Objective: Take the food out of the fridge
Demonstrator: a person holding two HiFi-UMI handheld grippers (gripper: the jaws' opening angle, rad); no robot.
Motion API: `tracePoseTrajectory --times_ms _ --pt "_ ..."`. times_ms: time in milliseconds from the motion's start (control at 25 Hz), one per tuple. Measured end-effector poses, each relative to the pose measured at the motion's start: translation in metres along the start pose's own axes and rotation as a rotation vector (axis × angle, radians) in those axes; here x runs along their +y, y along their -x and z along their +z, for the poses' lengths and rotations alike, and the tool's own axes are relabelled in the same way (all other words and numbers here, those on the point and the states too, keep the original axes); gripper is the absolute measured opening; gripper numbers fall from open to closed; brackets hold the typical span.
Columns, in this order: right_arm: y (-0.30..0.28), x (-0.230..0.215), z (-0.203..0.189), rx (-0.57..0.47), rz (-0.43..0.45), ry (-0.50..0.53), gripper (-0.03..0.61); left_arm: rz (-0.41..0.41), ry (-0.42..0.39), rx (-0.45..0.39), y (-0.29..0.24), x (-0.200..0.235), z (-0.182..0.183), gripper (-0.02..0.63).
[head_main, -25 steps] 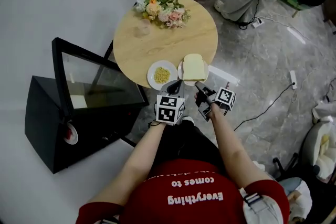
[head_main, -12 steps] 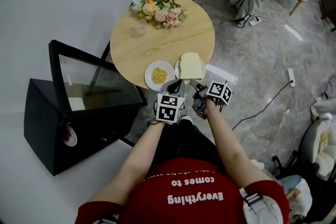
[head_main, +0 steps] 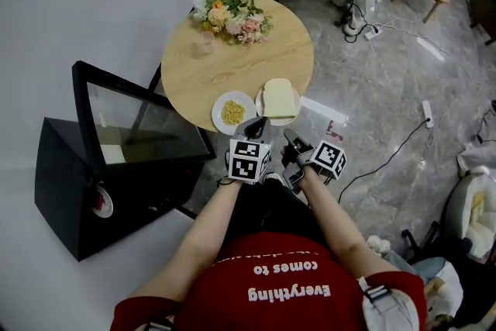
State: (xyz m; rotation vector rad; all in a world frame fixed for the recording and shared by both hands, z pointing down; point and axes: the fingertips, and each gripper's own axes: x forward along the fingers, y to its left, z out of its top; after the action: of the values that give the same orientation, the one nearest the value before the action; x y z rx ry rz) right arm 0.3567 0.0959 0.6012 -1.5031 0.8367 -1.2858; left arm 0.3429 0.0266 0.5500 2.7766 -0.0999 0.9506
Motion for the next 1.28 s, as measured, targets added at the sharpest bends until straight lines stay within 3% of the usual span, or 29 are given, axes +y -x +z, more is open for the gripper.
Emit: tracePoseTrajectory --times_ms 80,160,400,640,1000,1280 --pt "0.001 0.014 -0.001 0.012 0.025 0.106 0.011 0.004 -0.043 0.002 0.002 -0.004 0.0 0.003" --pt "0.001 0.022 -0.005 0.032 0.038 0.15 0.011 0.007 -0.072 -0.014 0.005 -0.009 0.003 0.003" --pt "0.011 0.034 -0.021 0.063 0.098 0.132 0.011 -0.013 -0.026 -0.052 0.021 -0.015 0.01 0.003" --pt "0.017 0.069 -0.054 0.122 0.212 0.156 0.011 -0.013 0.006 -0.136 0.067 -0.012 0.026 0.003" --pt "0.017 0.108 -0.162 0.277 0.294 0.191 0.011 0.117 0.116 -0.212 0.192 0.03 -0.018 0.003" --pt "0.016 0.118 -0.272 0.519 0.294 0.234 0.011 0.264 0.246 -0.265 0.289 0.068 -0.073 0.003"
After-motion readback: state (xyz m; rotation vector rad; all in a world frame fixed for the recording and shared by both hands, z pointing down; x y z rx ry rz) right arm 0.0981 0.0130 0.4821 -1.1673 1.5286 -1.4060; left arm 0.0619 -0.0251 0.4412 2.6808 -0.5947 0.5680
